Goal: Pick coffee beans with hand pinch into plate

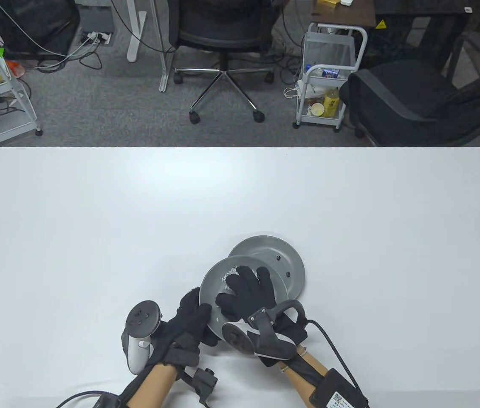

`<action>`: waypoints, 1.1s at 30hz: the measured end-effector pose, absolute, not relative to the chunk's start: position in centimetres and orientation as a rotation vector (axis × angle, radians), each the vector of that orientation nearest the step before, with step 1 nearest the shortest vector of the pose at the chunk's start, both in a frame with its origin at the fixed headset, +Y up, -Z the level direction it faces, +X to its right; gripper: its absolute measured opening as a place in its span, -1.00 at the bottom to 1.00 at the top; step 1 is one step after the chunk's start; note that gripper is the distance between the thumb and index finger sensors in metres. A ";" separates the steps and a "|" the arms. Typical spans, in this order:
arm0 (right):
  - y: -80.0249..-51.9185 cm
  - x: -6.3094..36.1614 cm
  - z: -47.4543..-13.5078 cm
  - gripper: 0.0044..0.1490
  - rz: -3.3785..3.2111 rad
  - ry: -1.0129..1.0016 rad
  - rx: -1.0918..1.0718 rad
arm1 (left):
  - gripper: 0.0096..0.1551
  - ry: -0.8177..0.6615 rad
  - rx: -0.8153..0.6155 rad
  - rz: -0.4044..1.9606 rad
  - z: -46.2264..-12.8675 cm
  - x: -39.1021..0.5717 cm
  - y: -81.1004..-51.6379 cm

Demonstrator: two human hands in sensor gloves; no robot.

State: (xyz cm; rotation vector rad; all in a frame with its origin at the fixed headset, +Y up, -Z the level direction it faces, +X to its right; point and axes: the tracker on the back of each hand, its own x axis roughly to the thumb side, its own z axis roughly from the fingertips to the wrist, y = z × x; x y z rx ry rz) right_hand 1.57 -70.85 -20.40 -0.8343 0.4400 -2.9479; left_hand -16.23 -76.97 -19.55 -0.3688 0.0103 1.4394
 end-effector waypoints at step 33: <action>-74.6 8.1 -24.3 -0.61 -3.157 0.074 -0.509 | -0.33 0.144 -0.259 1.550 -20.0 -18.9 -76.7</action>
